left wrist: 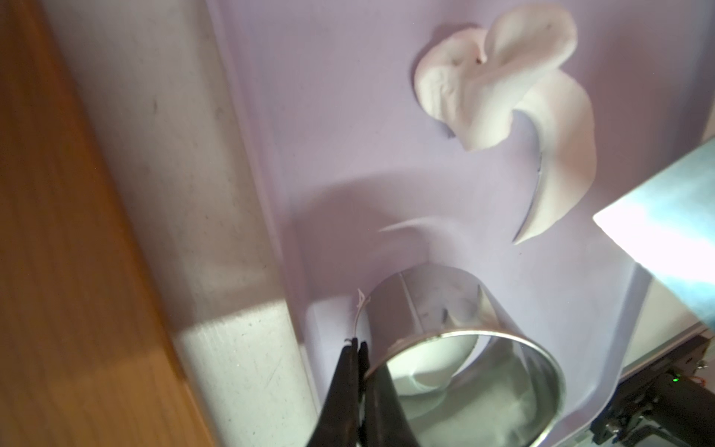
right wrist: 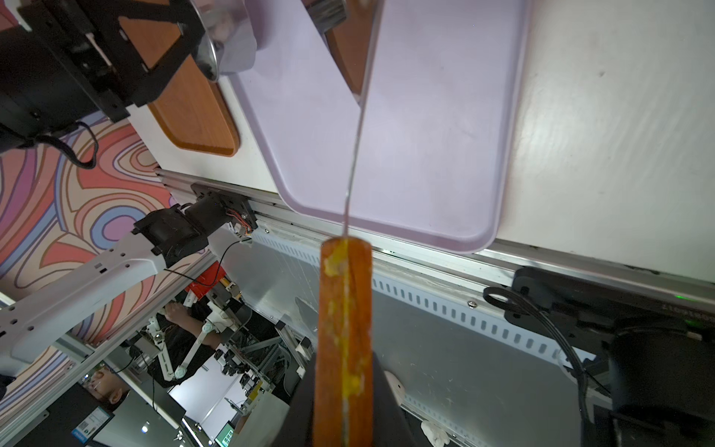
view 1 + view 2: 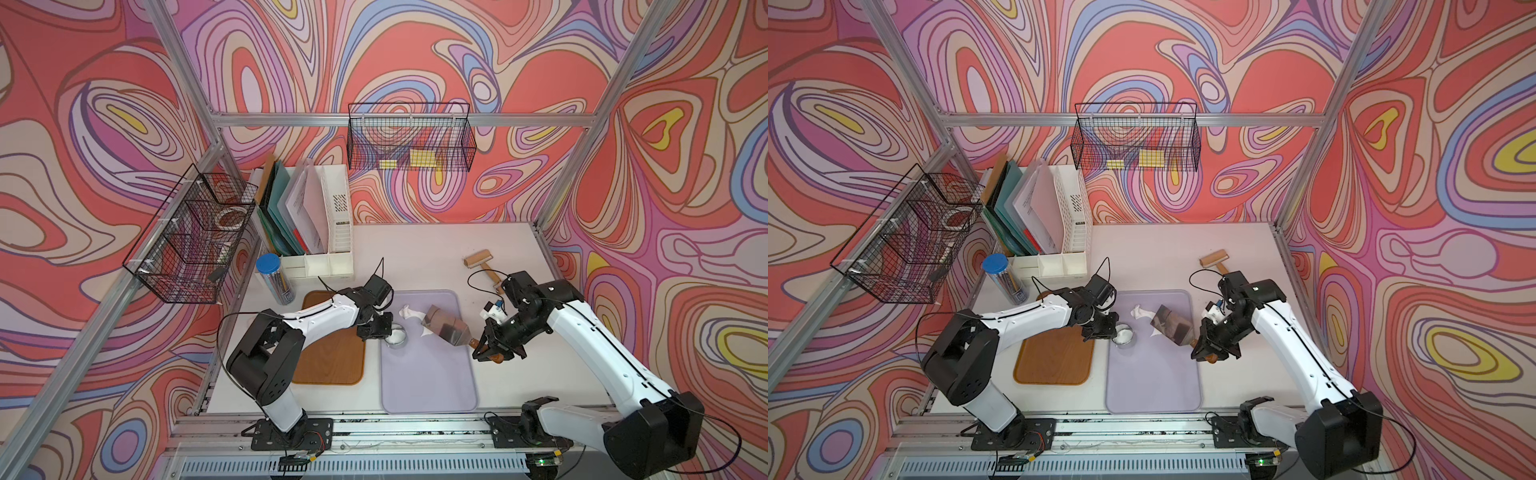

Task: Roll out the dumpling wrappers from the dough
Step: Remove the dumpling wrapper from the work surface.

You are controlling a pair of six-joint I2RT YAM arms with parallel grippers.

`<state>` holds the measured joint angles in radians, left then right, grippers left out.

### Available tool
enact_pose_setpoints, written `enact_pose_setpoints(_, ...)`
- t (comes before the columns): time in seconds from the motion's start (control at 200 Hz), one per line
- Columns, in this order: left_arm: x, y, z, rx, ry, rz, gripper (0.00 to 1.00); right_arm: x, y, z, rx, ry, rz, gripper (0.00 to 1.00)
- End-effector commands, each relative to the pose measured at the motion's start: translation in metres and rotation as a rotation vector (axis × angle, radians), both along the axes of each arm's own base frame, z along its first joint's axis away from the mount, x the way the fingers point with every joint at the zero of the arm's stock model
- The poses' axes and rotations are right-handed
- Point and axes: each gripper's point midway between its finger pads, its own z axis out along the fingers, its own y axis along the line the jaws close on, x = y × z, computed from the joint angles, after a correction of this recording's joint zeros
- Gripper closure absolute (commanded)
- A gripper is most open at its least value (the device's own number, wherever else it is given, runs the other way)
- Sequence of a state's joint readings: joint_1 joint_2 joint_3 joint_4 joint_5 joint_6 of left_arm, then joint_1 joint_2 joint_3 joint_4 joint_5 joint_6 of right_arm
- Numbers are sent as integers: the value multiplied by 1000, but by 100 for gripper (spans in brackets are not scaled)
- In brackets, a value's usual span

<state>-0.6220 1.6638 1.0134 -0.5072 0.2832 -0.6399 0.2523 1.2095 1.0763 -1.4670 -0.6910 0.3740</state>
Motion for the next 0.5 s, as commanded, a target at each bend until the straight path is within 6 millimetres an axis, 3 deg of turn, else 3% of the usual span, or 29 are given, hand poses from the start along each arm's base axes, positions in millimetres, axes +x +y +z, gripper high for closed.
enact_pose_setpoints(0.0, 2, -12, 9, -101, 9, 34, 100, 3, 17, 7, 124, -12, 22, 100)
enact_pose_setpoints(0.15, 0, -5, 5, -138, 43, 99, 100, 1, 13, -6, 69, 20, 40, 100)
enact_pose_setpoints(0.496, -2, -3, 8, -240, 57, 187, 100, -15, 18, -13, 67, 80, 70, 100)
